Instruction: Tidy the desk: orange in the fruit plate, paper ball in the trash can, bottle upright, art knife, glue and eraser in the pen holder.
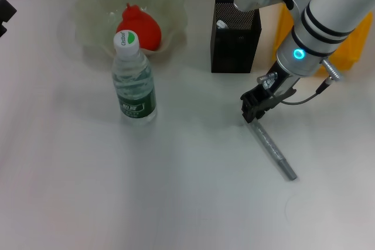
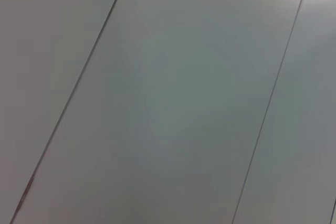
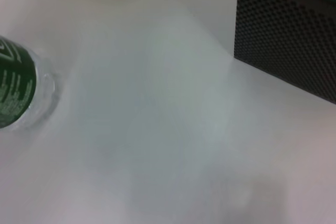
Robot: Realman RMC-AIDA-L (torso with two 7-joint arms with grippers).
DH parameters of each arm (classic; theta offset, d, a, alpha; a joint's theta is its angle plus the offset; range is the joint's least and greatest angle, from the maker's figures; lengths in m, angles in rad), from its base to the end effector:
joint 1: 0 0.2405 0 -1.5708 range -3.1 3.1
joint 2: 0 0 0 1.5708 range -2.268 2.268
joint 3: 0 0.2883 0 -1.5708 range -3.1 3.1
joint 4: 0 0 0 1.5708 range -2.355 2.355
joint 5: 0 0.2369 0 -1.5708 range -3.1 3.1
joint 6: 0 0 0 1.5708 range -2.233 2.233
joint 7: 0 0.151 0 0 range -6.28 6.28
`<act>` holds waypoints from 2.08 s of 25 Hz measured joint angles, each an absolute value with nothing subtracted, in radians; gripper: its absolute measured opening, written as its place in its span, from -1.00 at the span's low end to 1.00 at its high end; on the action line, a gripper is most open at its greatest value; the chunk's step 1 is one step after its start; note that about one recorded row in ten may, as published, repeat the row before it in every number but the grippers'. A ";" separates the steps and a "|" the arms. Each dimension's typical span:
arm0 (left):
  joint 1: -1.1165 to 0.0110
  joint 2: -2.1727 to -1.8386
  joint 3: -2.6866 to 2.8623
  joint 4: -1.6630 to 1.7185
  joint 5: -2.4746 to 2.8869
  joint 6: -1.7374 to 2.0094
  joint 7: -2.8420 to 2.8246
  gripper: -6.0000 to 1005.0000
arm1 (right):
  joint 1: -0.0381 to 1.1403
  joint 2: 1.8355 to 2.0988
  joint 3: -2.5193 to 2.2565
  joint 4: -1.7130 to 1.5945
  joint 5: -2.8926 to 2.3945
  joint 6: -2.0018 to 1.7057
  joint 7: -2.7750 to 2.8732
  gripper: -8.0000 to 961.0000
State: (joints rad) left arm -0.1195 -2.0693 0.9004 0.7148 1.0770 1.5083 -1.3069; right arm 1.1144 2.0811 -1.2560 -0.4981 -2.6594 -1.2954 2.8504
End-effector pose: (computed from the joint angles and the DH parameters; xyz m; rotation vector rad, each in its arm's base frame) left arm -0.3570 0.2959 0.0623 -1.9275 -0.7019 -1.2710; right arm 0.1804 0.4573 -0.1002 -2.3716 1.4082 -0.6373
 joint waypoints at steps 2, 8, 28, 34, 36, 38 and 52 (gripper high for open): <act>-0.119 -2.069 0.901 0.715 1.076 1.509 -1.307 0.47 | 1.114 2.081 -1.255 -0.496 -2.660 -1.295 2.850 -0.62; -0.120 -2.069 0.903 0.715 1.076 1.512 -1.307 0.47 | 1.111 2.081 -1.258 -0.491 -2.660 -1.292 2.850 -0.63; -0.115 -2.069 0.901 0.712 1.077 1.518 -1.307 0.47 | 1.099 2.082 -1.261 -0.492 -2.660 -1.271 2.850 -0.64; -0.120 -2.069 0.900 0.711 1.076 1.517 -1.307 0.47 | 1.047 2.080 -1.227 -0.564 -2.655 -1.293 2.825 -0.68; -0.122 -2.069 0.900 0.711 1.076 1.517 -1.307 0.47 | 1.033 2.079 -1.214 -0.587 -2.654 -1.301 2.820 -0.68; -0.125 -2.069 0.900 0.711 1.076 1.517 -1.307 0.47 | 0.992 2.077 -1.183 -0.643 -2.654 -1.324 2.812 -0.68; -0.159 -2.070 0.900 0.712 1.062 1.519 -1.321 0.47 | 0.775 2.009 -0.808 -0.774 -2.304 -1.486 2.563 -0.69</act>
State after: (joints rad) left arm -0.1591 -2.0702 0.9004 0.7119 1.0618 1.5185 -1.3212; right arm 0.7755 2.0089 -0.8075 -0.7735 -2.3043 -1.4861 2.5634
